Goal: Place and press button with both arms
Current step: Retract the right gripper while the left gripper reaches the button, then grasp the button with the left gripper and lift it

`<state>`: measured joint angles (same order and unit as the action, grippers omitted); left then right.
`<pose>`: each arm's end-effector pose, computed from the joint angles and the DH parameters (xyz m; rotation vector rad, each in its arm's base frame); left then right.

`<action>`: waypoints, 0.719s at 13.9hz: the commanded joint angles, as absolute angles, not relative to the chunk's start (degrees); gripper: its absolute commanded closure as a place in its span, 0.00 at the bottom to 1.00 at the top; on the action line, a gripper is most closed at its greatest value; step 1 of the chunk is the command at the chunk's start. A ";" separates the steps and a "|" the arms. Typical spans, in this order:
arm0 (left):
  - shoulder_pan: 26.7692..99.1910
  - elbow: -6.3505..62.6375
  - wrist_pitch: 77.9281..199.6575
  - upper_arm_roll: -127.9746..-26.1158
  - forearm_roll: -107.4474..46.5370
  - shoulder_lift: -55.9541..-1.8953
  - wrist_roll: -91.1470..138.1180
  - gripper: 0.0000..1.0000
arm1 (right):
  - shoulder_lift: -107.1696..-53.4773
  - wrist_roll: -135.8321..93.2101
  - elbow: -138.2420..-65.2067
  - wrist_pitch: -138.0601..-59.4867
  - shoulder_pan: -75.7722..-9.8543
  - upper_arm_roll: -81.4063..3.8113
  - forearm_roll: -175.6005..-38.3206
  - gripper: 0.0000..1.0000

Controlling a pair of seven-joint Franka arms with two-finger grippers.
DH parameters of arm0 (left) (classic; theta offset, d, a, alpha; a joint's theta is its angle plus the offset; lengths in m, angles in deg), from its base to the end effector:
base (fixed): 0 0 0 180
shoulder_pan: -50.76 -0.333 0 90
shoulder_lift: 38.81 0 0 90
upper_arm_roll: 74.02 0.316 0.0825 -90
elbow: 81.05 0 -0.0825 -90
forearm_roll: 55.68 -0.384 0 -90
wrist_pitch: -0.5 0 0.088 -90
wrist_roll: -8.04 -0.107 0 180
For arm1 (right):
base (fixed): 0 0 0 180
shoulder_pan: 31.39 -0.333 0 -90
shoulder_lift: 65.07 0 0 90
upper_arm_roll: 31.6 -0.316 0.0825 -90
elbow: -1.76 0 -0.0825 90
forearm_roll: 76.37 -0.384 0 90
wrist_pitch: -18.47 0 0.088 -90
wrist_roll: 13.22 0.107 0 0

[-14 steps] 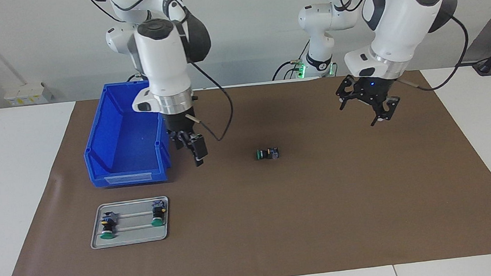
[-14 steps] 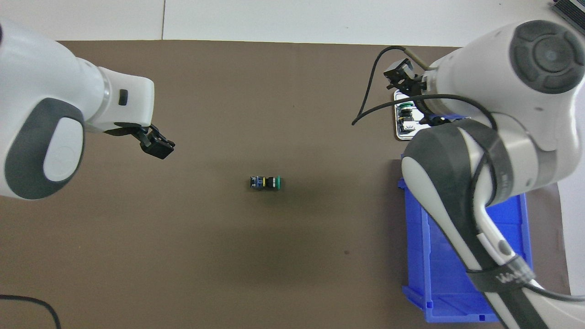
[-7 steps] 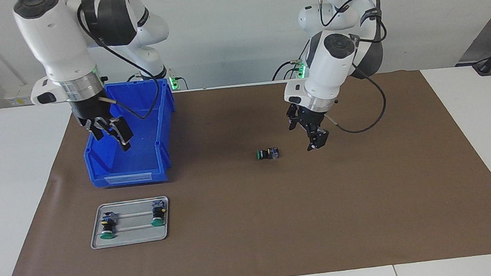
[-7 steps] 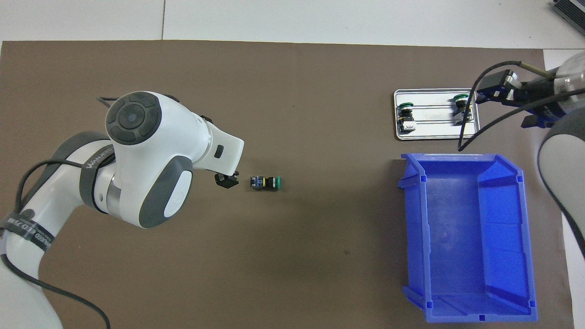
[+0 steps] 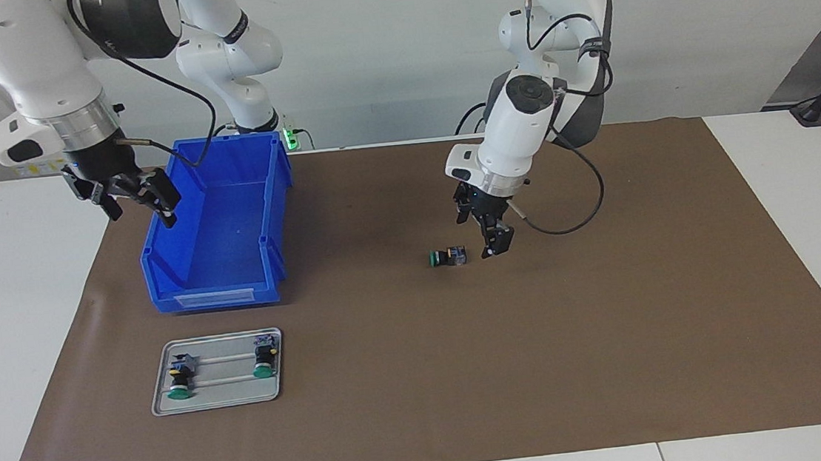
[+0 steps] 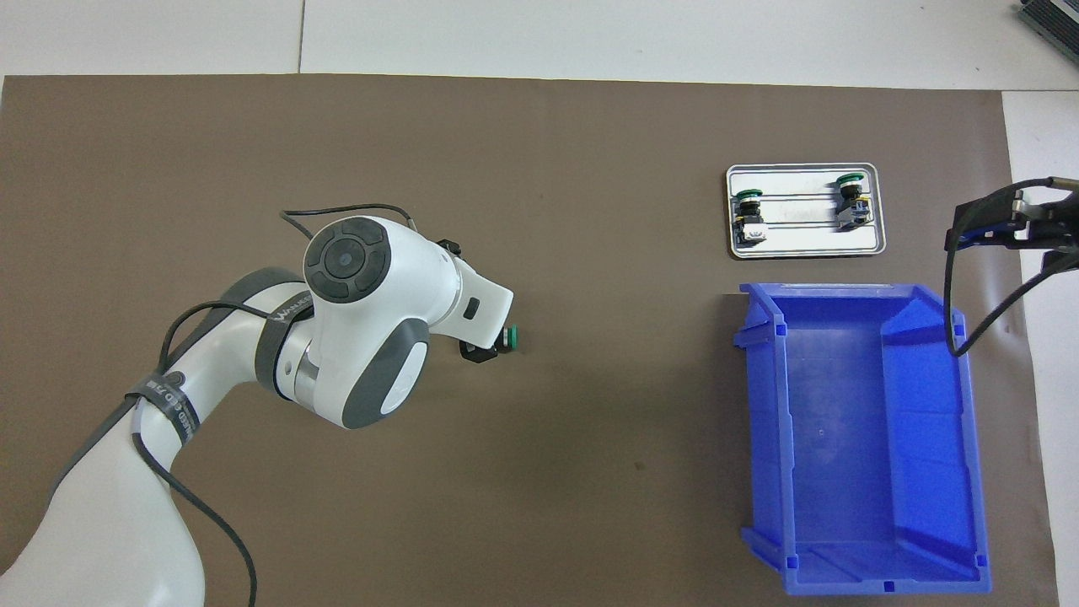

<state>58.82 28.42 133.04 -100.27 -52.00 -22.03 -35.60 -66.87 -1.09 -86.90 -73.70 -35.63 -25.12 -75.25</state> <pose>0.5260 -0.3414 0.3724 2.3679 -1.7895 0.2254 0.5677 -0.0232 0.6215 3.0964 -0.3895 0.0498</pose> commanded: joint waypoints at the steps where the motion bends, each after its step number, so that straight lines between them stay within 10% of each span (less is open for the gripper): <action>1: 60.61 28.20 134.53 -100.12 -54.87 -20.18 -33.37 0.00 | -65.51 -2.32 -88.68 -73.46 -35.52 -25.62 -76.11 0.00; 10: 62.98 26.61 136.56 -103.11 -69.39 -13.15 -21.75 0.02 | -63.40 -6.46 -90.00 -69.50 -34.82 -25.62 -76.11 0.00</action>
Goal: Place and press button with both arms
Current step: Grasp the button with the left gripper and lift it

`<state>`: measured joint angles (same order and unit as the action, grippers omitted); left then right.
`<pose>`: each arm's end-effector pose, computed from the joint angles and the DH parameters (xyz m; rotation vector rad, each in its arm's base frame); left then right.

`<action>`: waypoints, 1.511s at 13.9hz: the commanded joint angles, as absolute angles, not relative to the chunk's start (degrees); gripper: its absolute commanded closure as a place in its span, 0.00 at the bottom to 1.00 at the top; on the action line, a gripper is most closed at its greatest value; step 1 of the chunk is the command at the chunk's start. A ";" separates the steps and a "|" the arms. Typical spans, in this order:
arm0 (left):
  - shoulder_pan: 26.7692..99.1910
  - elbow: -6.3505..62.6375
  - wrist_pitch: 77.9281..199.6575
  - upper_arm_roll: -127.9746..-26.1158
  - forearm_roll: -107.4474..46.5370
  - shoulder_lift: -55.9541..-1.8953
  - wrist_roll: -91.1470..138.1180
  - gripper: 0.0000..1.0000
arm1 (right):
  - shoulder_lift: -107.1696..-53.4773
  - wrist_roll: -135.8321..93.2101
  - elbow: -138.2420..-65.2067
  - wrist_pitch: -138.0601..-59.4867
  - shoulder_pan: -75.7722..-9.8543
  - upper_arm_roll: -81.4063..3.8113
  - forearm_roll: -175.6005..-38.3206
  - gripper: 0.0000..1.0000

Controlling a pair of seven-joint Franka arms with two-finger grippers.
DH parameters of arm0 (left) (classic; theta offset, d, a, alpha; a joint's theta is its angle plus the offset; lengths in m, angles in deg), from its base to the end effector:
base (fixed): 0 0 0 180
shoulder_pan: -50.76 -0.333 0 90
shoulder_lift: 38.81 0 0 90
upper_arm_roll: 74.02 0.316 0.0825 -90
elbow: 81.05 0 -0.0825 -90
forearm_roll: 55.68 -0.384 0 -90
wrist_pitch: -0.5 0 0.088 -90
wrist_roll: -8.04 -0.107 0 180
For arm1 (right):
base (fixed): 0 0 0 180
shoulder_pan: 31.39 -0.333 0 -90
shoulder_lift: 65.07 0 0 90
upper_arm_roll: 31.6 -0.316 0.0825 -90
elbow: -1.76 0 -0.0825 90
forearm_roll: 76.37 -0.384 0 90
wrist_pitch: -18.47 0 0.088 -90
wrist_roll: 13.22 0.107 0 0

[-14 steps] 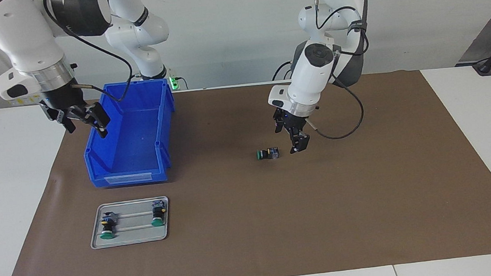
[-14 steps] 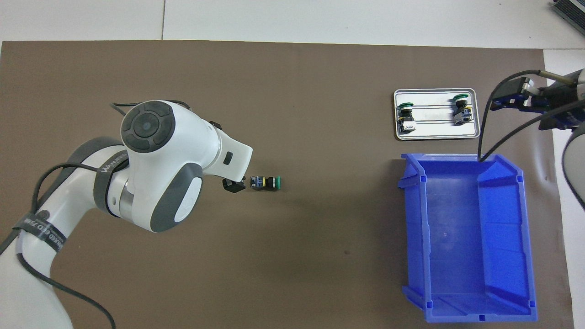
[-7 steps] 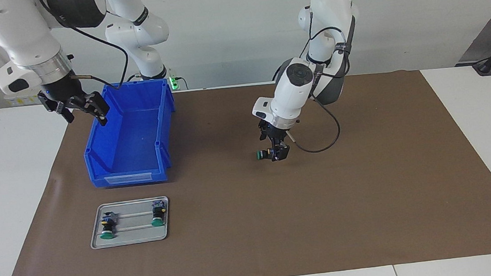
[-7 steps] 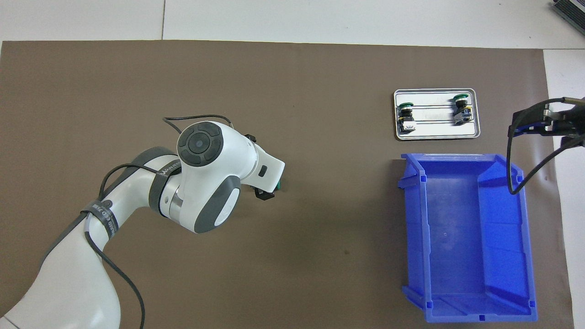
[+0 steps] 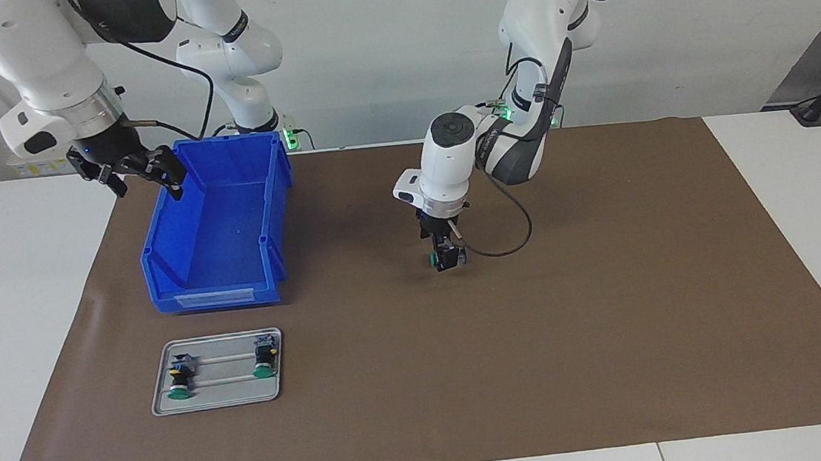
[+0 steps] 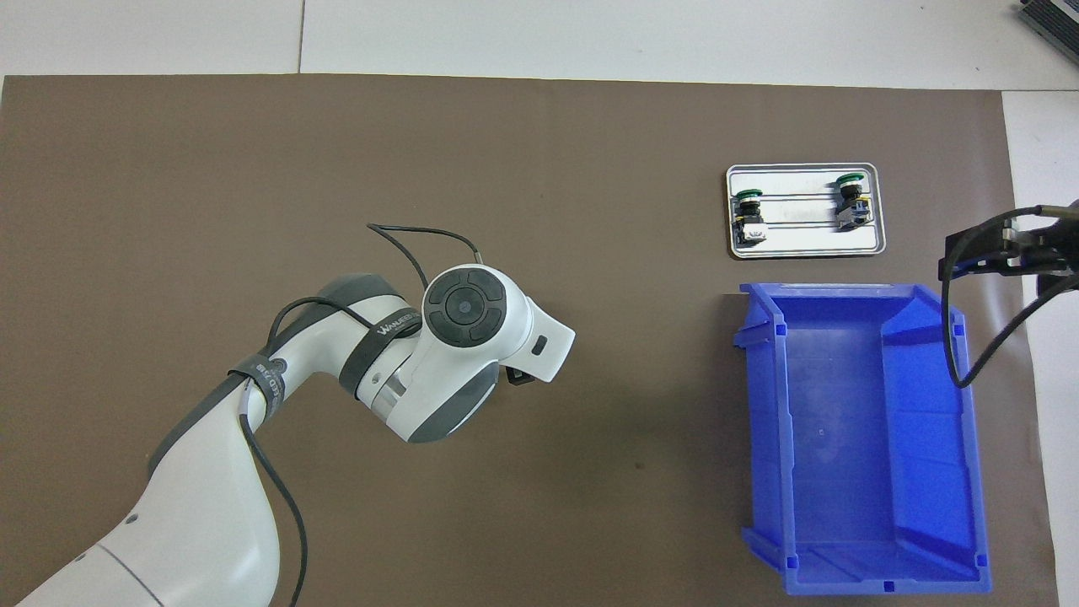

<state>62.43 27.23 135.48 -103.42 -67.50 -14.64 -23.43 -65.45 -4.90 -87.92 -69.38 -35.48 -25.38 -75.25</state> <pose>0.4965 -0.4007 0.3175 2.3994 -1.9336 0.1588 0.5520 -0.0225 0.6203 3.1057 -0.2846 -0.0583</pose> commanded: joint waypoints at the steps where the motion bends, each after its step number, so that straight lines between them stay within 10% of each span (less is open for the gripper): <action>1: 63.15 27.05 136.47 -103.11 -69.48 -13.23 -21.84 0.03 | -63.49 -6.54 -89.82 -69.68 -34.90 -25.62 -76.11 0.00; 5: 62.98 27.23 135.76 -103.11 -69.48 -13.23 -21.84 0.27 | -63.49 -6.54 -89.47 -70.29 -35.52 -25.71 -75.23 0.00; 8: 62.63 26.44 133.93 -103.11 -72.36 -13.15 -22.10 0.83 | -64.45 -6.54 -86.58 -68.12 -35.43 -25.71 -74.36 0.00; 10: 62.63 26.26 133.65 -103.29 -73.26 -13.15 -22.19 1.00 | -65.07 -6.72 -84.73 -66.61 -34.73 -25.71 -73.91 0.00; 21: 57.80 24.59 126.55 -102.94 -62.20 -19.90 -21.92 1.00 | -64.98 -6.37 -85.60 -68.36 -35.17 -25.71 -74.88 0.00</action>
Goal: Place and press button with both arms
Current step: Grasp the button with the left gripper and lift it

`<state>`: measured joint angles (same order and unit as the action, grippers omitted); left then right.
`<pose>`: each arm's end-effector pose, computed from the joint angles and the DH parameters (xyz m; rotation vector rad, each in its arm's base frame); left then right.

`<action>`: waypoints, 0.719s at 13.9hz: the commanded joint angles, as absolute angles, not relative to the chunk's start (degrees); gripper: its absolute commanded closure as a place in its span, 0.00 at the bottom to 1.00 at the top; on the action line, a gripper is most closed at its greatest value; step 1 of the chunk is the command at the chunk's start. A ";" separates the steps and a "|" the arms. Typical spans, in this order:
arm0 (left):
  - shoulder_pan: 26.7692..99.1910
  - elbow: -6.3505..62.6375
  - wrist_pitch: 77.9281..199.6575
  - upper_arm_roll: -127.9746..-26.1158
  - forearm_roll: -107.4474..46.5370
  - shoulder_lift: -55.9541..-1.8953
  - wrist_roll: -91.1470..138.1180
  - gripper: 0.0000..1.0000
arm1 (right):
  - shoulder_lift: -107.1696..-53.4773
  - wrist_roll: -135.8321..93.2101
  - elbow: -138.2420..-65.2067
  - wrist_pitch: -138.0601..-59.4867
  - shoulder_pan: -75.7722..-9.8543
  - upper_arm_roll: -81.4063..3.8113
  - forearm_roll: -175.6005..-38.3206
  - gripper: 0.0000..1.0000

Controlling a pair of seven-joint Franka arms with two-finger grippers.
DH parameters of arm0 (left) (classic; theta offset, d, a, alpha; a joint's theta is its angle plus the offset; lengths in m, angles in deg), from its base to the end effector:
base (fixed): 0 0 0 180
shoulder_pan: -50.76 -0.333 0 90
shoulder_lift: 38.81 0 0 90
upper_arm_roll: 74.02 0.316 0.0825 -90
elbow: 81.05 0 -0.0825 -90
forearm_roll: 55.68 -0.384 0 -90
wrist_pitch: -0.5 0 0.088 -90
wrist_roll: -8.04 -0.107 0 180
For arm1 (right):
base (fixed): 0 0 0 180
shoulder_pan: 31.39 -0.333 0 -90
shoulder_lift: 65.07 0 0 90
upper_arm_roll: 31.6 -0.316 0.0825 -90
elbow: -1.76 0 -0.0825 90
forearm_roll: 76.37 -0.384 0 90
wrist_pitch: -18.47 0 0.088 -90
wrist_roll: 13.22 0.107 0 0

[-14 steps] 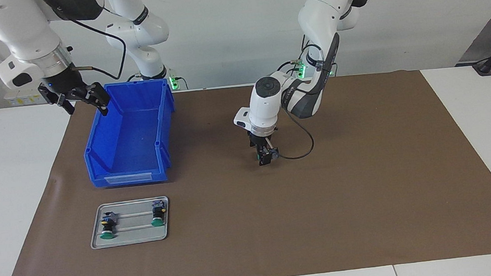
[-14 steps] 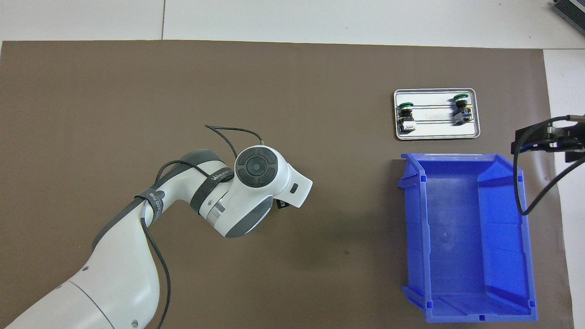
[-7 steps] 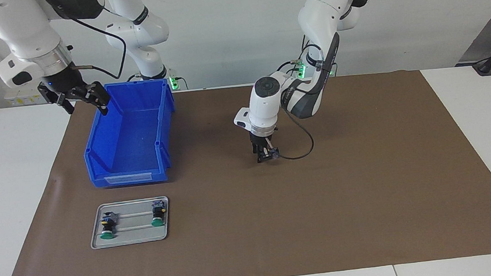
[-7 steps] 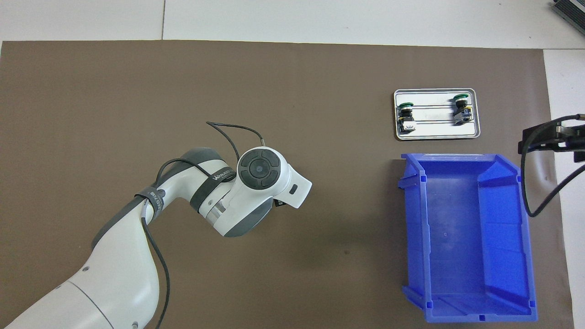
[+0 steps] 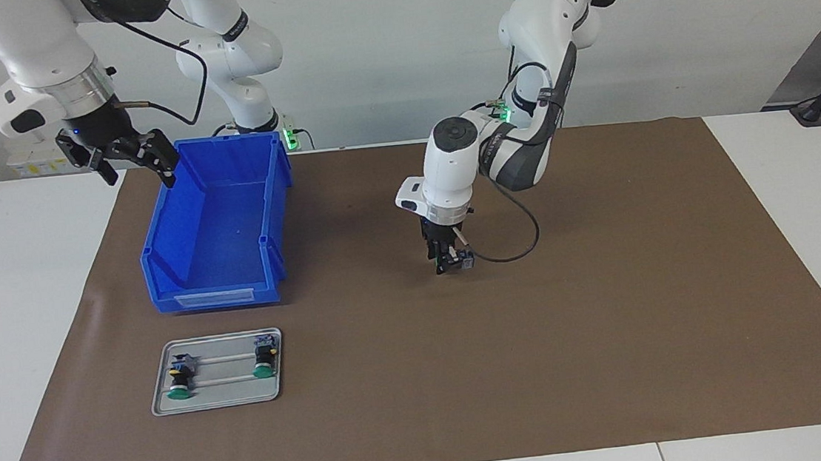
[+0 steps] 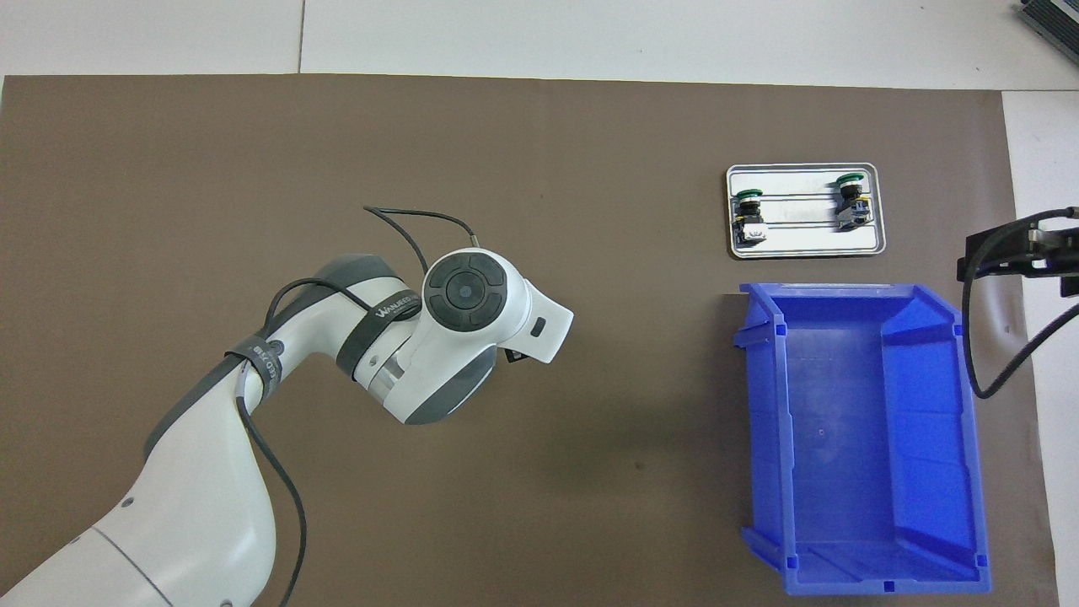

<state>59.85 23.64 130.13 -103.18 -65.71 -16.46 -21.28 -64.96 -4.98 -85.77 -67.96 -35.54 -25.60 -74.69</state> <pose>0.5246 -0.3759 0.3539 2.5083 -1.7972 0.1492 0.5475 -0.0210 0.6404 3.0992 -0.2761 -0.0243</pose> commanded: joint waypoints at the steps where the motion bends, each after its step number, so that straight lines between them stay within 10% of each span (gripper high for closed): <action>1: 56.58 24.59 125.75 -102.67 -59.05 -20.26 -23.41 1.00 | -64.90 -6.37 -85.69 -68.01 -35.17 -25.71 -74.88 0.00; 10: 55.43 29.32 124.67 -84.49 -20.56 -25.44 -58.45 1.00 | -64.89 -6.46 -85.77 -67.92 -35.43 -25.71 -74.88 0.00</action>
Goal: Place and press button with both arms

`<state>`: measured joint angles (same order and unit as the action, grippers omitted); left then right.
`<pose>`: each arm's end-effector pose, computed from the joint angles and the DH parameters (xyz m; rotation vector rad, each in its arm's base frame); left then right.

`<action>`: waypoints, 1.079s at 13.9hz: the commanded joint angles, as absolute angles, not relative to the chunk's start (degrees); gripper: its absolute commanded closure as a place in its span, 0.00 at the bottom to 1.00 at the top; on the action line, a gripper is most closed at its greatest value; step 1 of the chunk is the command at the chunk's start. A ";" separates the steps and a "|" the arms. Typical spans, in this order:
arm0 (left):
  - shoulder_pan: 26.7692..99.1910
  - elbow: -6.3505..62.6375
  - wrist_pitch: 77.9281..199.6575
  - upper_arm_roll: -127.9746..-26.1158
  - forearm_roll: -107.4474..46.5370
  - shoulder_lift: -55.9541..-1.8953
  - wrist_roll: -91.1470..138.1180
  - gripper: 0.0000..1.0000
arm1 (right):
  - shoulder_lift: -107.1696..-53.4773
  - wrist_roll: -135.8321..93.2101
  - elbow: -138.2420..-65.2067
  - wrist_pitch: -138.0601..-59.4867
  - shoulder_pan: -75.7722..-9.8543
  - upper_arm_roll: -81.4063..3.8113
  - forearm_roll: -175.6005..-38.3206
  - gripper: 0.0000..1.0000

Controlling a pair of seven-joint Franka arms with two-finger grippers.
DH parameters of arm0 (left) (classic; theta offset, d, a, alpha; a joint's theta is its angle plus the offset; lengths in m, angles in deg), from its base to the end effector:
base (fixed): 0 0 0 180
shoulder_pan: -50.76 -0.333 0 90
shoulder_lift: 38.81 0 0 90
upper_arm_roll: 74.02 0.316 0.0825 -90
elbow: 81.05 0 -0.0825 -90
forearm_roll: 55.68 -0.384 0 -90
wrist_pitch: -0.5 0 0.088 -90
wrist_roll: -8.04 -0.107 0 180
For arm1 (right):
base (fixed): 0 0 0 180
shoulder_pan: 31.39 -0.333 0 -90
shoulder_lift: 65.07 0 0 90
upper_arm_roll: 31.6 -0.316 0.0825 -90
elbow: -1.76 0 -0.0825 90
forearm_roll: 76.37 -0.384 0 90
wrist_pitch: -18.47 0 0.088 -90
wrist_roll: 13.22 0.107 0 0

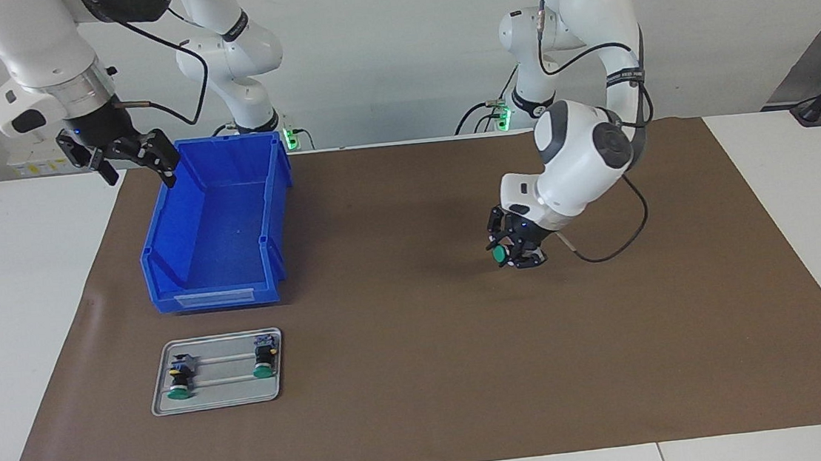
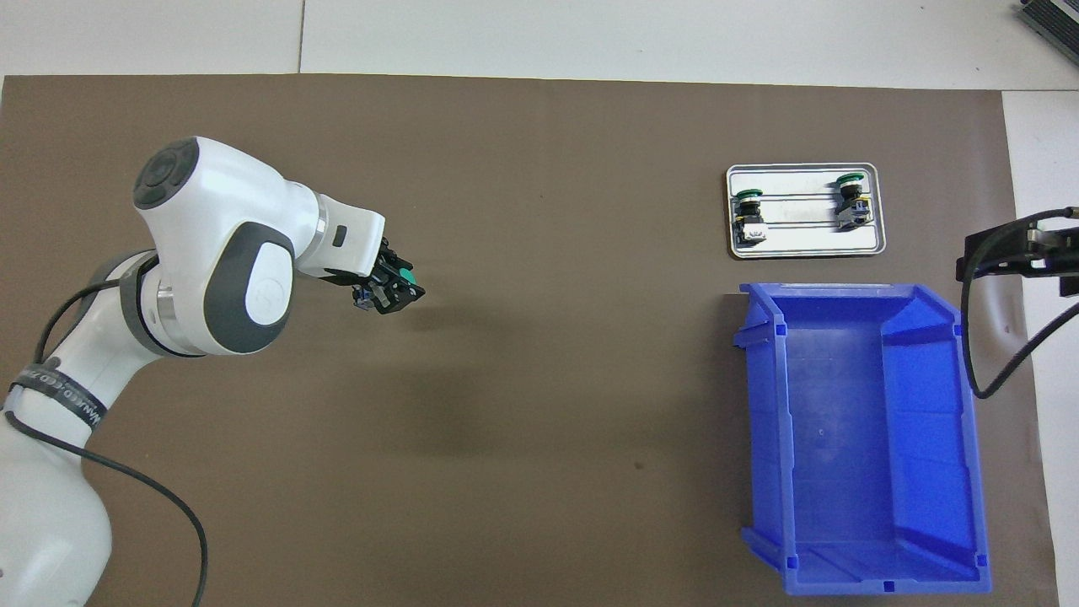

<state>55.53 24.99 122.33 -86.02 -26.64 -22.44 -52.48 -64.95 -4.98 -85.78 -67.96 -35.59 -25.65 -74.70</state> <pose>0.5958 -0.1939 0.3785 2.3046 -1.3607 0.2351 0.5475 -0.0201 0.6404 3.0996 -0.2734 -0.0243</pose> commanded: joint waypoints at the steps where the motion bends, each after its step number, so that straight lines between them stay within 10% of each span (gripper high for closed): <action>1: 54.90 31.25 125.90 -83.43 -16.43 -26.06 -63.01 1.00 | -64.89 -6.46 -85.77 -67.92 -35.43 -25.71 -74.88 0.00; 15: 53.85 53.32 121.63 -79.29 49.41 -28.97 -118.92 1.00 | -64.37 -7.60 -87.27 -68.36 -35.43 -25.71 -77.50 0.00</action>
<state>54.79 50.25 125.38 -79.50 44.55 -28.43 -112.35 -64.96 -5.86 -86.07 -67.91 -35.59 -25.66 -75.39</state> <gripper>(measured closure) 0.599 0.000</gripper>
